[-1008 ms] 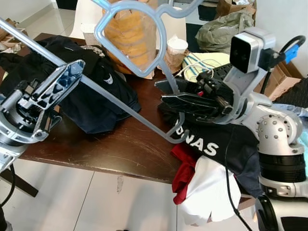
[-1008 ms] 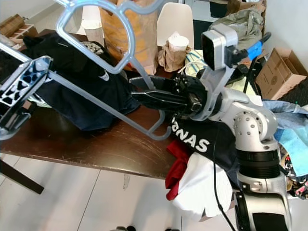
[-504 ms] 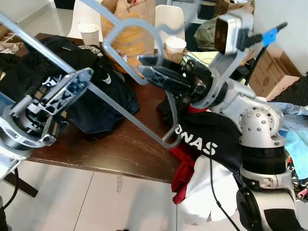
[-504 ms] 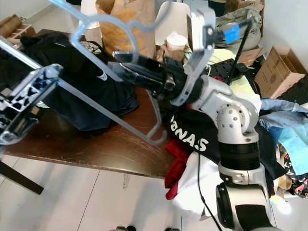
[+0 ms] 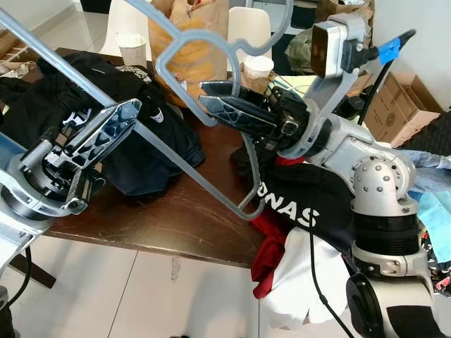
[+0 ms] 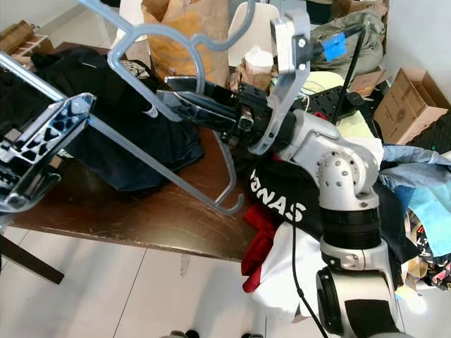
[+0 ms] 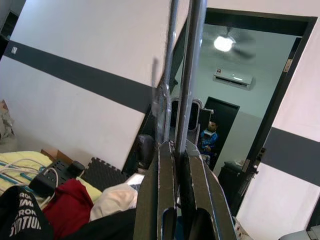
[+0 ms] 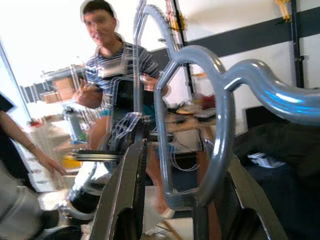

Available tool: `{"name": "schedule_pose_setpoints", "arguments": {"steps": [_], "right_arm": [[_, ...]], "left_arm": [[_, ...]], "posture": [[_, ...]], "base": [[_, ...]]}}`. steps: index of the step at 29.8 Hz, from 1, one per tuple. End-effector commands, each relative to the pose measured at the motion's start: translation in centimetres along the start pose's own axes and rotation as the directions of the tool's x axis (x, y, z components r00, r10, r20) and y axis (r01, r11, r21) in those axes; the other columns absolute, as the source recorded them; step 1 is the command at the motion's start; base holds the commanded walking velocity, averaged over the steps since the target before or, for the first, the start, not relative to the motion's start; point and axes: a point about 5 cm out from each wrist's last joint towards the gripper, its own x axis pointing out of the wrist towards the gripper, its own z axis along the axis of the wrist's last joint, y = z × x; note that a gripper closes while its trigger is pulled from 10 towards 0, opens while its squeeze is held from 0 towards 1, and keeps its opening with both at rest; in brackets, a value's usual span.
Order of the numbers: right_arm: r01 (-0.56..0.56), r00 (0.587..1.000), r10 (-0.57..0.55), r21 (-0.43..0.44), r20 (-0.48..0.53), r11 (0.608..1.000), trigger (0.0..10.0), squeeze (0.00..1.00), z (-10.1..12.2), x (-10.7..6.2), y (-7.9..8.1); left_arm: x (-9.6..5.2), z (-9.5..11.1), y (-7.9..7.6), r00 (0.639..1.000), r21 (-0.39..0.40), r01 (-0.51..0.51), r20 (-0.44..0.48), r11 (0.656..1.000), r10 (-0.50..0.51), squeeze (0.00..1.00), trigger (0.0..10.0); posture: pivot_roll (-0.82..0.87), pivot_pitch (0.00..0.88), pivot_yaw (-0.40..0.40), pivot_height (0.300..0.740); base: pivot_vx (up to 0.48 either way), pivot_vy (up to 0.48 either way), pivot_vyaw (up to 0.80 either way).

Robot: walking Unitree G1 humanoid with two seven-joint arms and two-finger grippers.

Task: Hang hanger

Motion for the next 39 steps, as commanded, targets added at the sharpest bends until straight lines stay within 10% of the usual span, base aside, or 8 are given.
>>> {"name": "schedule_pose_setpoints", "arguments": {"steps": [1, 17, 18, 20, 37, 38, 39], "right_arm": [[-0.09, 0.996, 0.09, 0.006, -0.009, 0.996, 10.0, 0.0, -0.1, 1.0, 1.1], [-0.188, 0.98, 0.183, 0.047, 0.083, 0.981, 10.0, 0.0, 1.0, 0.1, 2.3], [-0.19, 0.98, 0.187, 0.045, 0.069, 0.981, 8.8, 0.0, 1.0, 0.1, 2.4], [-0.201, 0.979, 0.199, 0.038, 0.039, 0.979, 0.0, 0.0, 0.9, 0.1, 2.6], [-0.24, 0.968, 0.24, 0.013, -0.072, 0.971, 0.0, 0.0, 0.2, -0.2, 3.5], [-0.2, 0.974, 0.198, -0.004, -0.105, 0.98, 0.0, 0.0, -0.1, -0.2, 3.1], [-0.2, 0.974, 0.198, -0.004, -0.105, 0.98, 0.0, 0.0, -0.1, -0.2, 3.1]], "left_arm": [[0.6, -0.9, -0.7, 0.998, -0.022, 0.044, -0.045, 0.999, -0.045, 0.0, 0.0], [0.2, -0.8, -0.6, 0.998, -0.021, 0.03, -0.058, 0.999, -0.031, 0.0, 0.0], [0.0, -0.8, -0.5, 0.998, -0.018, 0.024, -0.058, 1.0, -0.025, 0.0, 0.0], [-0.2, -0.6, -0.4, 0.998, -0.013, 0.014, -0.056, 1.0, -0.015, 0.0, 0.0], [-0.9, -0.1, 0.0, 0.998, -0.002, -0.002, -0.056, 1.0, 0.002, 0.0, 0.0], [-1.0, -0.2, 0.1, 0.998, -0.001, -0.014, -0.059, 1.0, 0.014, 0.0, 10.0], [-1.0, -0.2, 0.1, 0.998, -0.001, -0.014, -0.059, 1.0, 0.014, 0.0, 10.0]], "posture": [[-0.03, 0.186, -0.038, 0.74], [-0.03, 0.187, -0.036, 0.74], [-0.03, 0.187, -0.036, 0.74], [-0.03, 0.187, -0.037, 0.74], [-0.03, 0.188, -0.036, 0.74], [-0.03, 0.188, -0.035, 0.74], [-0.03, 0.188, -0.035, 0.74]], "base": [[0.0, 0.0, 0.0], [0.0, 0.0, 0.0], [0.0, 0.0, 0.0], [0.0, 0.0, 0.0], [0.0, 0.0, 0.0], [0.0, 0.0, 0.0], [0.0, 0.0, 0.0]]}}
